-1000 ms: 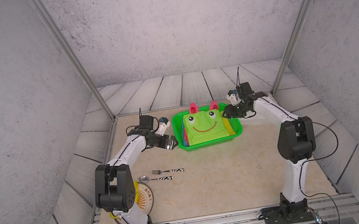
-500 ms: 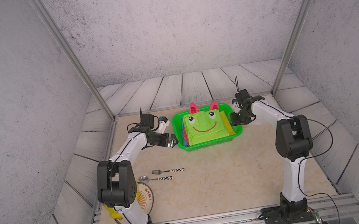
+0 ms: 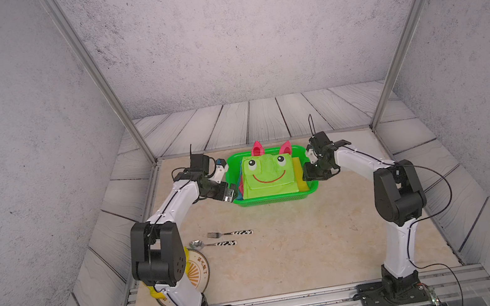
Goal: Put the folded raincoat in the basket
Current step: Move the basket to the center of the board, then move the raincoat to the center of the board.
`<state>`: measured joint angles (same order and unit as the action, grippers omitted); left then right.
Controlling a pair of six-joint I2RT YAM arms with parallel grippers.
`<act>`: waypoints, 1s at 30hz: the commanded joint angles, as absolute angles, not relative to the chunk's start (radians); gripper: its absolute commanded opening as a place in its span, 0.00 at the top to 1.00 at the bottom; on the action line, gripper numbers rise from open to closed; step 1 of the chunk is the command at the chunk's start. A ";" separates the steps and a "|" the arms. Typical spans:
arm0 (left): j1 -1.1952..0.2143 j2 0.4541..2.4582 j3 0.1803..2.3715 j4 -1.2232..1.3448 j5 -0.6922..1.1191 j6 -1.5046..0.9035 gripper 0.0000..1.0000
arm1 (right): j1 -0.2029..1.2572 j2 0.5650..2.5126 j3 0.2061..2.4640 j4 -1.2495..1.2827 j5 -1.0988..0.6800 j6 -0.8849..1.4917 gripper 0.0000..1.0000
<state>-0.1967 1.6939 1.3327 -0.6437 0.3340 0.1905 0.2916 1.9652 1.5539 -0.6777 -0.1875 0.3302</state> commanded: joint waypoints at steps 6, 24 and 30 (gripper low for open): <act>-0.187 1.424 1.218 -0.759 0.293 0.381 0.01 | 0.285 1.638 1.452 -0.719 0.080 0.375 0.40; -0.189 1.032 0.938 -0.850 0.247 0.530 0.01 | 0.211 1.729 1.384 -0.585 0.296 0.455 0.32; -0.189 1.098 0.963 -0.872 0.218 0.509 0.01 | 0.152 2.009 1.654 -0.611 0.241 0.404 0.33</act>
<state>-0.1963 1.0760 0.9253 -0.8341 0.2379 0.5152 0.1745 1.9301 1.5517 -0.6159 0.2630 0.4217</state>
